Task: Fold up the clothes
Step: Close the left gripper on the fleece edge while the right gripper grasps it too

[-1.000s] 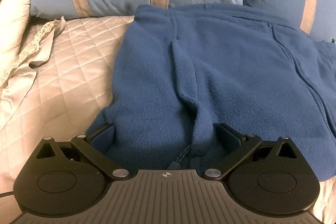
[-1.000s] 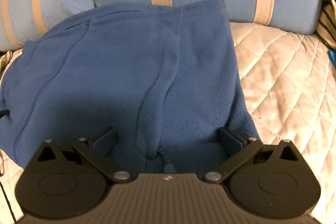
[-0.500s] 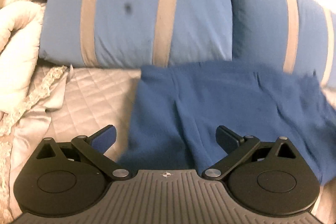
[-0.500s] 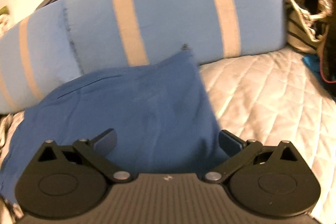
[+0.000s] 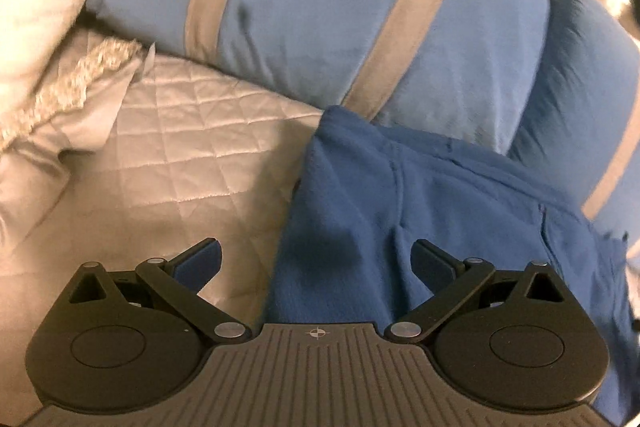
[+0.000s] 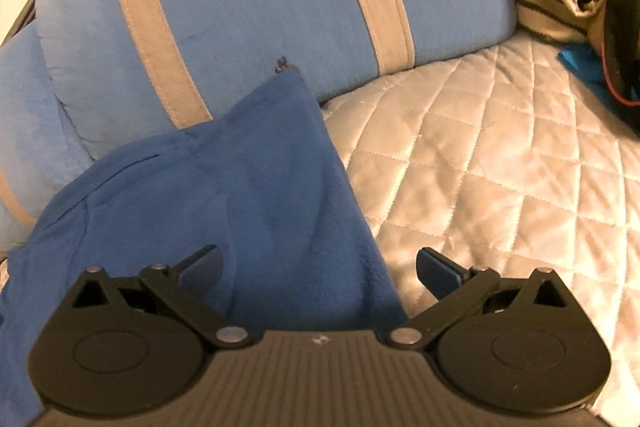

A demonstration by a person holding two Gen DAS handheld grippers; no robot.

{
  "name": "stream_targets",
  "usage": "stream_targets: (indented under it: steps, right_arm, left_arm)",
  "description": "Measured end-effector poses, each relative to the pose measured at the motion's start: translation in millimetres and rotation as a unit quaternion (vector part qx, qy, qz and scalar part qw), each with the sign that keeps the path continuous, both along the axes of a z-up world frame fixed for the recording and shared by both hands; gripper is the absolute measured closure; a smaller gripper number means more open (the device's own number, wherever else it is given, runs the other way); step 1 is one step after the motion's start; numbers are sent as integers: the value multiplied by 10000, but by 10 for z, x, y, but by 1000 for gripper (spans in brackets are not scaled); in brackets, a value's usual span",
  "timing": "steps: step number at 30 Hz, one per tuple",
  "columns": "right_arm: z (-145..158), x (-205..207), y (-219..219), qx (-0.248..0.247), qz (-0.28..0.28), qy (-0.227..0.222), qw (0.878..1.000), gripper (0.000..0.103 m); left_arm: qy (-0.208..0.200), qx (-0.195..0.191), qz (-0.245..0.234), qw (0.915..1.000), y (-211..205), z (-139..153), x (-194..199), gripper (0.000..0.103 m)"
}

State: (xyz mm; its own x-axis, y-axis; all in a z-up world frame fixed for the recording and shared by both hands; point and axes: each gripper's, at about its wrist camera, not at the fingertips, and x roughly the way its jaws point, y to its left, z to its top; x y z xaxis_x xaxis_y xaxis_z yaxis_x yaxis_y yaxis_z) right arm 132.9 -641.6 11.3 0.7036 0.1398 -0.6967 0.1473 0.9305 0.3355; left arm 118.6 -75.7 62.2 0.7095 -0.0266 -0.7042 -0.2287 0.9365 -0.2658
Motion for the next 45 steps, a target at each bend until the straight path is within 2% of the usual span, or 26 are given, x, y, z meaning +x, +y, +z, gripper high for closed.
stream_targets:
  steps: [4,8,13,15,18,22,26,29,31,34,35,36,37,38,39,41,42,44,45]
  right_arm:
    - [-53,77,36,3,58,58,10000,2]
    - [-106,150,32,92,100,187,9997,2]
    - [-172,242,26,203,153,348,9991,2]
    - [-194,277,26,277,195,408,9986,2]
    - [-219,305,10,436,315,469,9975,2]
    - [-244,335,-115,940,393,502,9935,2]
    - [-293,379,-288,1787,417,514,9817,2]
    - [-370,417,-420,2531,394,556,9650,2]
    - [-409,434,-455,2850,435,580,9558,2]
    - [-412,471,-389,2902,754,685,9515,3]
    - [-400,473,-350,2825,828,703,9531,3]
    - [-383,472,-313,2734,867,709,9553,3]
    - [-371,469,-283,2679,880,710,9568,7]
    - [-367,458,-271,2647,857,721,9578,17]
    - [-367,442,-270,2611,823,741,9589,21]
    - [-367,410,-268,2538,753,783,9611,38]
    - [-371,397,-272,2513,717,800,9619,43]
    - [-393,378,-297,2549,656,798,9614,57]
    - [-405,369,-311,2576,627,794,9609,60]
  left_arm:
    - [207,-614,81,9979,159,-210,89,0]
    - [173,-1017,178,9945,266,-357,56,0]
    - [152,-1099,134,9937,249,-359,41,0]
    - [137,-1309,34,9913,265,-357,77,0]
    - [153,-1846,-148,9826,314,-399,134,0]
    - [213,-2196,-304,9749,365,-444,216,0]
    - [159,-2963,-545,9534,448,-555,284,0]
    - [208,-3145,-715,9463,439,-569,315,0]
    - [248,-3220,-835,9427,426,-574,339,0]
    - [250,-3442,-855,9347,453,-599,348,1]
    - [257,-3474,-867,9334,448,-610,348,5]
    - [267,-3486,-882,9327,435,-621,346,18]
    - [316,-3454,-893,9337,408,-636,351,24]
    - [375,-3345,-891,9374,378,-636,352,35]
    - [436,-3271,-890,9398,355,-630,352,44]
    - [490,-3374,-846,9363,348,-654,337,53]
    - [489,-3455,-793,9338,351,-671,319,56]
    - [439,-3428,-737,9355,321,-648,296,60]
    - [409,-3398,-714,9369,303,-631,285,62]
